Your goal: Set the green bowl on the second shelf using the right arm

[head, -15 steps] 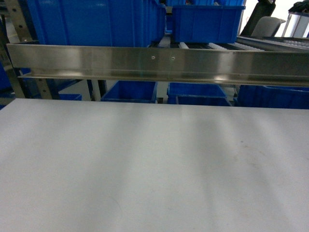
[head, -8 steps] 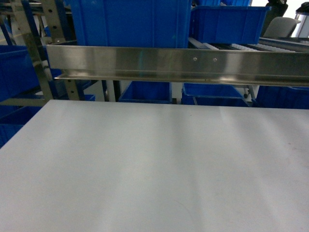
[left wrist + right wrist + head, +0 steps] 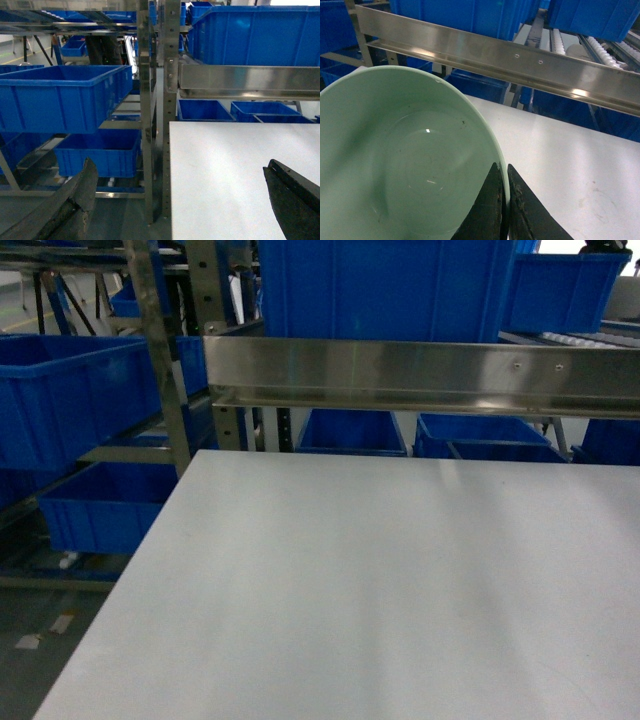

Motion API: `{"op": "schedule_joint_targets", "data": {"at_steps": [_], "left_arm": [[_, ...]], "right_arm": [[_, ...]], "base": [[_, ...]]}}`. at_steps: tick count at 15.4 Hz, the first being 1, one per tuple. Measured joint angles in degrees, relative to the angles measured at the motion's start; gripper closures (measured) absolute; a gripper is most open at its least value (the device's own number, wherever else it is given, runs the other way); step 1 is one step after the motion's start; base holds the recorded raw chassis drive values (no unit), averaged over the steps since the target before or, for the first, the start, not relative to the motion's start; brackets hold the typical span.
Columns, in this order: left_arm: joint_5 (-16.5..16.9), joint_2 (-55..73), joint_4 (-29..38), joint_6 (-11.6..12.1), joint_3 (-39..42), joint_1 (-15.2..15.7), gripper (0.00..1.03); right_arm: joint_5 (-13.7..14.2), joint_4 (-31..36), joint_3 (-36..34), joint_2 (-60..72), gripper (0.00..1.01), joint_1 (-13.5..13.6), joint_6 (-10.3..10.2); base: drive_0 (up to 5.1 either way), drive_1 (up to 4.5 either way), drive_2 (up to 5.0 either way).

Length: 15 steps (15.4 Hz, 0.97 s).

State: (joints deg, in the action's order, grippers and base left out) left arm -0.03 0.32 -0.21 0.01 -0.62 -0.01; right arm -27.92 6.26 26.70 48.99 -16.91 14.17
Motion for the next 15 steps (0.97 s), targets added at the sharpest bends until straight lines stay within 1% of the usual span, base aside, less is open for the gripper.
{"op": "schedule_joint_targets", "data": {"at_steps": [15], "left_arm": [[0.0, 0.0, -0.07, 0.0, 0.0, 0.0, 0.05]], "right_arm": [[0.0, -0.02, 0.0, -0.09, 0.99, 0.0, 0.0]], "base": [[-5.0, 2.41, 2.4]]}}
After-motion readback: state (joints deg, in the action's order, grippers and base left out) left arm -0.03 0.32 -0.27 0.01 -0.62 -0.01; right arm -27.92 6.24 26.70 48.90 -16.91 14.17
